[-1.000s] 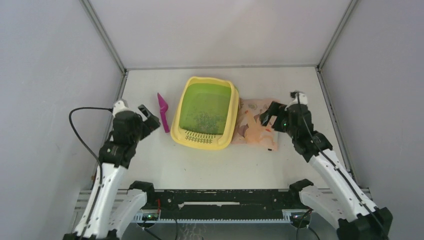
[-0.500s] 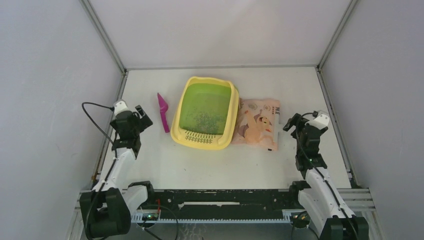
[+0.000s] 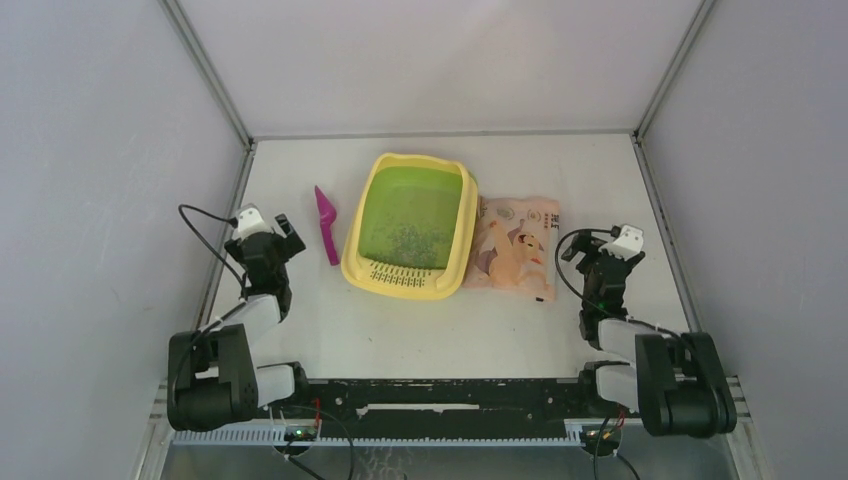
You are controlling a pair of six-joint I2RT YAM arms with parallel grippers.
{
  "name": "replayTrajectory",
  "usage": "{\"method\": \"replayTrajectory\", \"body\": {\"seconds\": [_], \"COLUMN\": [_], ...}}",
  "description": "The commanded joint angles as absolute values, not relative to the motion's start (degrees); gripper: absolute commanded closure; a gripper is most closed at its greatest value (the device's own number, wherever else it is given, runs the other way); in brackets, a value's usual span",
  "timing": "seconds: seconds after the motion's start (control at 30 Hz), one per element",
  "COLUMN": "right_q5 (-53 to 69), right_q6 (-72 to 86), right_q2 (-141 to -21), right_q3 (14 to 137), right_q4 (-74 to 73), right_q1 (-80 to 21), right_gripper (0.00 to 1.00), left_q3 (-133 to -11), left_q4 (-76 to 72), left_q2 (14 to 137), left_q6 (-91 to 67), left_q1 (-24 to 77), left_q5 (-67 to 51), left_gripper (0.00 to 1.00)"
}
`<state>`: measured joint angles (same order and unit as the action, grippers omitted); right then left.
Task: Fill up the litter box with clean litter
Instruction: Reset both arms
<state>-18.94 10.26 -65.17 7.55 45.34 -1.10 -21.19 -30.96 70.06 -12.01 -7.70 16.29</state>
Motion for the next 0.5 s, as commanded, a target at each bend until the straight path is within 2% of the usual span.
{"method": "replayTrajectory", "body": {"seconds": [0.0,0.1,0.2,0.3,0.37,0.47], "right_q5": [-16.83,-14.97,-16.52,-16.74,-16.30,-16.50], "right_q6": [6.71,5.72,4.28,2.18,0.27,0.51], "right_q2": [-72.25,-72.52,-78.81,-76.09,-77.90,-76.86], "right_q3": [7.52,6.65,1.23,2.56,3.62,3.70], "right_q4": [63.25,64.56,81.82,76.05,76.45,74.50], "right_q1": [-1.14,-1.92,-3.05,-5.61,-6.37,-6.52], "right_gripper": [0.01,0.01,0.01,0.01,0.01,0.01], "left_q3": [-20.65,-21.37,-25.37,-28.52,-24.79,-18.70], "left_q4": [-39.00,-37.26,-27.42,-21.72,-26.64,-38.74], "left_q2": [69.33,69.27,69.91,71.62,68.88,66.59], "left_q6": [-9.84,-11.44,-16.48,-17.41,-14.99,-10.80], "left_q1": [-8.18,-7.92,-7.56,-4.11,-0.96,-0.48], "left_q5": [18.36,22.52,31.01,35.73,40.39,40.83], "left_gripper": [0.00,0.00,0.00,0.00,0.00,0.00]}}
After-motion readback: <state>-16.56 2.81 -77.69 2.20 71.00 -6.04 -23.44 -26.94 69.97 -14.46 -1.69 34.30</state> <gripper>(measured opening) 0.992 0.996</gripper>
